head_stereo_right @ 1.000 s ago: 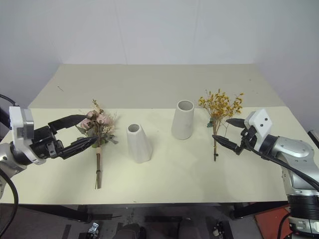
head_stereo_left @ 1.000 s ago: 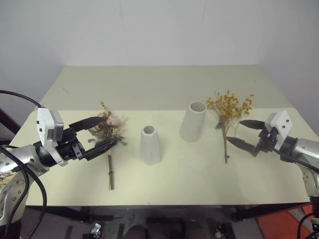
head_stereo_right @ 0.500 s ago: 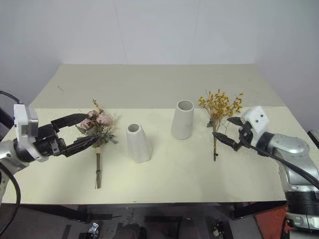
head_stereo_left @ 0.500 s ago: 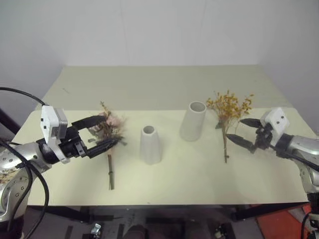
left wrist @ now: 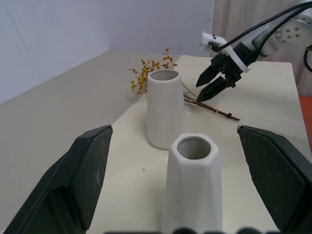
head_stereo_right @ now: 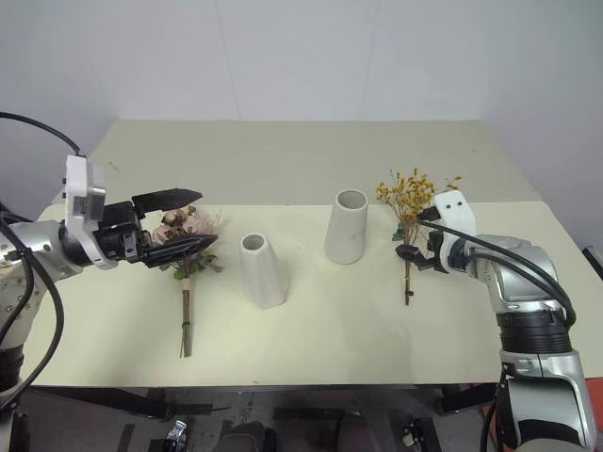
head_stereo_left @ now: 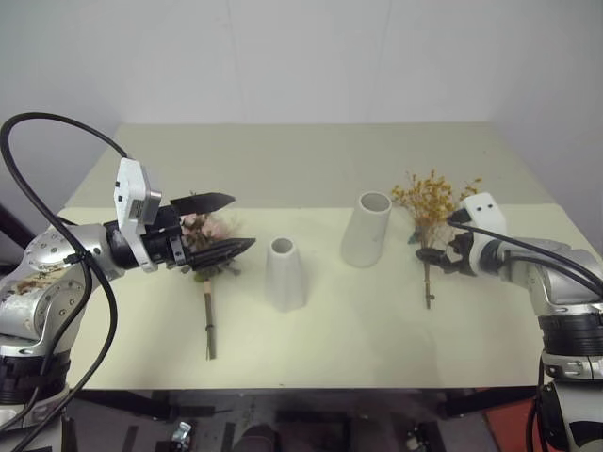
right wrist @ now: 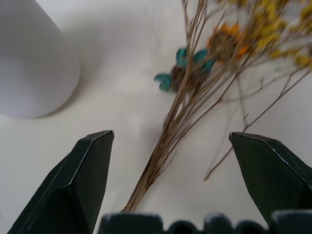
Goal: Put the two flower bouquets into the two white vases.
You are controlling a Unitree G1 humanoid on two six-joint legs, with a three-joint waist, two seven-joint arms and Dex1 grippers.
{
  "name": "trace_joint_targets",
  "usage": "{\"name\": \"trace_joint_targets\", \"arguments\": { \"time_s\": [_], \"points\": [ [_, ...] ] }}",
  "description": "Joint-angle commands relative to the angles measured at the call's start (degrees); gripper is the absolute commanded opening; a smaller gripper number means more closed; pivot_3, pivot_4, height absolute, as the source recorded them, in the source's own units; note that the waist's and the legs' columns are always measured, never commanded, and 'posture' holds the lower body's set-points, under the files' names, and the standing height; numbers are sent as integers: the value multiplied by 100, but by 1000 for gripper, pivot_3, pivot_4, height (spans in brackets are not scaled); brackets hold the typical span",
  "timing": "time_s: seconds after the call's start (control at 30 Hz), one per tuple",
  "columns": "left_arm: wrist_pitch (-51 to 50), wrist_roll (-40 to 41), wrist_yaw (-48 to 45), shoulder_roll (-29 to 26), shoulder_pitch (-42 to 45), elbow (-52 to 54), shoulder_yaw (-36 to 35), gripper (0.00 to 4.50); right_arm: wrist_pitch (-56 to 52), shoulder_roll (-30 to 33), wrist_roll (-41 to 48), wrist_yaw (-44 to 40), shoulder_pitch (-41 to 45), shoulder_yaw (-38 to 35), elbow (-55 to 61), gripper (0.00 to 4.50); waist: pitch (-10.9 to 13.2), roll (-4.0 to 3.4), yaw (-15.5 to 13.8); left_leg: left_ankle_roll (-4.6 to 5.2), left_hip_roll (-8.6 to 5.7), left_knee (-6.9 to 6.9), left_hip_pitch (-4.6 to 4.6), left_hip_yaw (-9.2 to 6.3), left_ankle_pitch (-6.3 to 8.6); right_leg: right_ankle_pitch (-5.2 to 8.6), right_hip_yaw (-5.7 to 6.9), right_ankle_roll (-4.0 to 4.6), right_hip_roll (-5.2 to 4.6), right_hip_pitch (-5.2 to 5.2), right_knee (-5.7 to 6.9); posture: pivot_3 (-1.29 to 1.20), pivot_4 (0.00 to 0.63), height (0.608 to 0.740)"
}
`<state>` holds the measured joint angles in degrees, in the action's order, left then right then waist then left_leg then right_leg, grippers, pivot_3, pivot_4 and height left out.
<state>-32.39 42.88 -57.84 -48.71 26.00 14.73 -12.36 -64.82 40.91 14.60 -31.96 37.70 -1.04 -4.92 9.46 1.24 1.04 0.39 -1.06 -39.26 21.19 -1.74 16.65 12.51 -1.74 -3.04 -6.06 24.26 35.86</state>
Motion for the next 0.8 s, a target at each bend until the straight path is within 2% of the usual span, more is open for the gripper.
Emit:
{"name": "trace_joint_targets", "arguments": {
  "time_s": [0.03, 0.1, 0.2, 0.6, 0.8],
  "points": [
    [169, -38, -120, 76, 155, -8, 30, 4500, -211, -84, -101, 167, 150, 93, -84, 4469, 0, 0, 2, 0, 0, 0, 0, 0, 0, 0, 0, 0, 0, 0, 1, 0, 150, 740],
    [177, -63, -154, 107, 171, -30, 37, 4500, -210, -170, -195, 273, 206, 179, -236, 4469, 0, 0, 18, 0, 0, 0, 1, 1, 0, 0, 0, 0, 0, 2, 1, 0, 150, 740],
    [216, -102, -199, 113, 173, -74, 23, 4500, -44, -275, -279, 314, 224, 284, -465, 3972, 0, 0, 29, 0, 0, 0, 0, 1, 0, 0, -1, 0, 0, 3, 3, 0, 150, 740],
    [255, -135, -170, 108, 36, -20, -76, 4500, 369, -489, -332, 541, 356, -121, -602, 88, 0, 0, 42, 0, 1, 0, -1, 0, 0, 0, -1, 0, 0, 2, 4, 0, 150, 740],
    [257, -144, -151, 98, 18, -28, -93, 4500, 768, -790, -213, 902, 511, -781, -651, 21, 0, 0, 44, 0, 1, 0, 0, 0, 0, 0, -1, -1, 0, 3, 4, 0, 150, 740]
  ]
}}
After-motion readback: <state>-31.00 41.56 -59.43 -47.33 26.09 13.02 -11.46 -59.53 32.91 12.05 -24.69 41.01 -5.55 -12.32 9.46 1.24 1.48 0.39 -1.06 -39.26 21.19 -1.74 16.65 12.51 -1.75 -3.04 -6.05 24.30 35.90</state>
